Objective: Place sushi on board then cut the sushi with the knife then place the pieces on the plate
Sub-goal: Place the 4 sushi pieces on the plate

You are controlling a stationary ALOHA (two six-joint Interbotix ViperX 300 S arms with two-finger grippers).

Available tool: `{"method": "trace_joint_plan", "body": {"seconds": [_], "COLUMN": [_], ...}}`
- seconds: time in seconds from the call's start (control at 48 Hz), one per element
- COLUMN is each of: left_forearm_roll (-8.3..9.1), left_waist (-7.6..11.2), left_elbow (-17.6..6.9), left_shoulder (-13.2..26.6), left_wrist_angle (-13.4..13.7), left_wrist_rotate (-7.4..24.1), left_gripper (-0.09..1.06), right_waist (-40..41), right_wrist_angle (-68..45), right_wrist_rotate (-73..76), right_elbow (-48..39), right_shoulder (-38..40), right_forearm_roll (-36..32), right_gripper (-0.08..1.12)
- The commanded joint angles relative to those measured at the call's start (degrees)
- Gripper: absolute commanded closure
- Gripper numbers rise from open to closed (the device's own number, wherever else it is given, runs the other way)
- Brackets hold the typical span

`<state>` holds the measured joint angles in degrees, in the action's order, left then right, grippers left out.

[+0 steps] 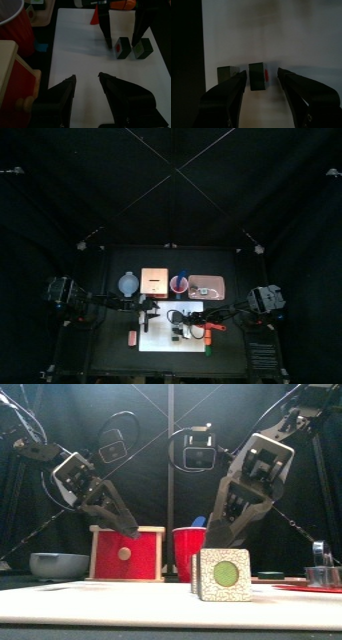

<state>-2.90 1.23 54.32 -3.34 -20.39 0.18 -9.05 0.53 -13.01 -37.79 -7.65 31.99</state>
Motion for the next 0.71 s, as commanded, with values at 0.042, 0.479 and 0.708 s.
{"method": "trace_joint_plan", "body": {"seconds": [0.042, 0.479, 0.708], "left_forearm_roll": [-0.09, -0.09, -0.09], "left_waist": [-0.09, -0.09, -0.18], "left_elbow": [-0.53, -0.44, -0.53], "left_shoulder": [-0.88, -0.88, -0.88], "left_wrist_angle": [-0.35, -0.35, -0.26], "left_wrist_rotate": [0.00, 0.09, 0.09], "left_gripper": [0.17, 0.17, 0.17], "right_waist": [-0.09, 4.57, 13.27], "right_wrist_angle": [0.00, 1.58, 2.11], "right_wrist_rotate": [-0.09, 0.00, -0.09], "right_elbow": [1.49, -5.36, -13.89], "right_shoulder": [0.09, 10.90, 20.92], "right_forearm_roll": [-0.35, -0.09, -0.70], "right_gripper": [0.20, 0.41, 0.41]}}
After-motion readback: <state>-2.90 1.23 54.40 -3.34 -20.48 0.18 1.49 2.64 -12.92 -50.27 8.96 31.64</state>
